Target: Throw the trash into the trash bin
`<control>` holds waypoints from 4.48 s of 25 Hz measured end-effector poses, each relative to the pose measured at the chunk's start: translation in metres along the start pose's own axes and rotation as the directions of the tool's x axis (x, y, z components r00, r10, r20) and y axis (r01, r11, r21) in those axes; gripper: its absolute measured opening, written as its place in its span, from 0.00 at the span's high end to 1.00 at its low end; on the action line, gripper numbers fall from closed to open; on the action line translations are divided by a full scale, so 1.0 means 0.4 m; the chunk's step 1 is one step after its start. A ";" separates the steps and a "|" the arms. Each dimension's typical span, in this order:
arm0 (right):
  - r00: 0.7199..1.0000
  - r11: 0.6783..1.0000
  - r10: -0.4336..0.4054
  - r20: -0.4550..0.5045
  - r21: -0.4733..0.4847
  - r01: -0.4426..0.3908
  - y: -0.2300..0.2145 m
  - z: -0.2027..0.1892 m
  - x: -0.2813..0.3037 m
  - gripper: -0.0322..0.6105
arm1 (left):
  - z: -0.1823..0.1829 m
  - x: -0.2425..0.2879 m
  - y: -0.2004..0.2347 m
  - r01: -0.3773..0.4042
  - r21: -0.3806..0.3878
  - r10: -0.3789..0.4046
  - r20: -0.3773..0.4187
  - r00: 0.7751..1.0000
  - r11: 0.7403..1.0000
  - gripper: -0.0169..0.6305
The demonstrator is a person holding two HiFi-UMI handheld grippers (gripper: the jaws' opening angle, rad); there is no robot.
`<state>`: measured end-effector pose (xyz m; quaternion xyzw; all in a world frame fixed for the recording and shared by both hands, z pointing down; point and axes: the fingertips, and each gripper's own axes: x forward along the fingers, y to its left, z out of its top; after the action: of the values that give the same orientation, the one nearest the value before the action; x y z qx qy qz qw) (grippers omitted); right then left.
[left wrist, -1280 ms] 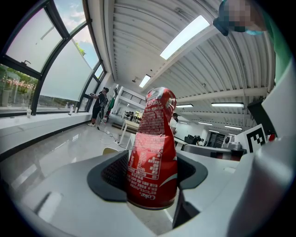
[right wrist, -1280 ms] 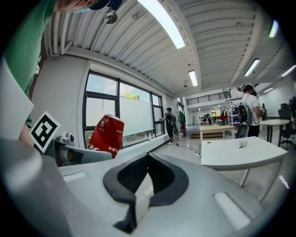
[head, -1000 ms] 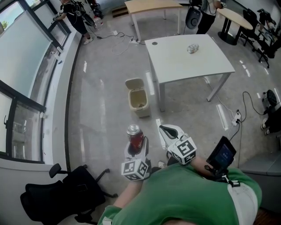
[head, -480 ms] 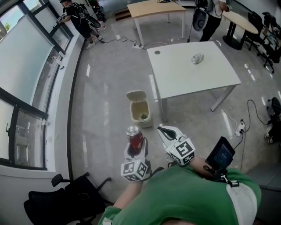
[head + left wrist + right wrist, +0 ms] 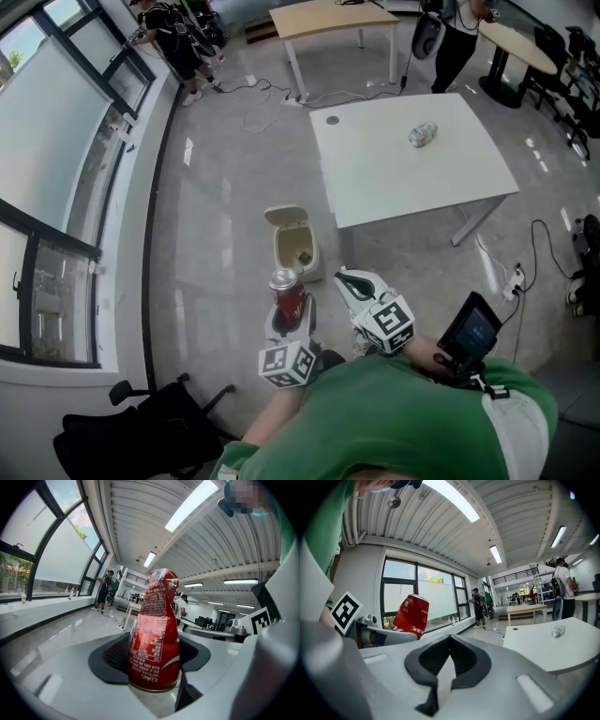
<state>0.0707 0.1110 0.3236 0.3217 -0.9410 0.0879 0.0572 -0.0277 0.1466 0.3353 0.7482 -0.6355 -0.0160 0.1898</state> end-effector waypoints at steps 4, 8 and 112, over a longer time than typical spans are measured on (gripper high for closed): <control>1.000 1.000 0.005 -0.010 0.009 -0.005 -0.025 -0.002 0.016 0.95 | -0.002 0.032 0.004 -0.004 -0.002 0.003 -0.018 1.000 1.000 0.55; 1.000 1.000 0.006 -0.023 0.018 -0.005 -0.034 -0.004 0.041 0.95 | 0.005 0.053 0.024 -0.005 -0.001 0.005 -0.029 1.000 1.000 0.55; 0.843 0.990 0.023 -0.538 0.128 0.055 -0.357 -0.681 0.862 0.95 | -0.564 0.729 0.688 -0.043 -0.006 0.029 -0.643 0.766 0.999 0.55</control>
<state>-0.0985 -0.1502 0.6651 0.2951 -0.8761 0.2389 0.2970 -0.1718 -0.1058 0.6917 0.6943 -0.5464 0.2379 0.4035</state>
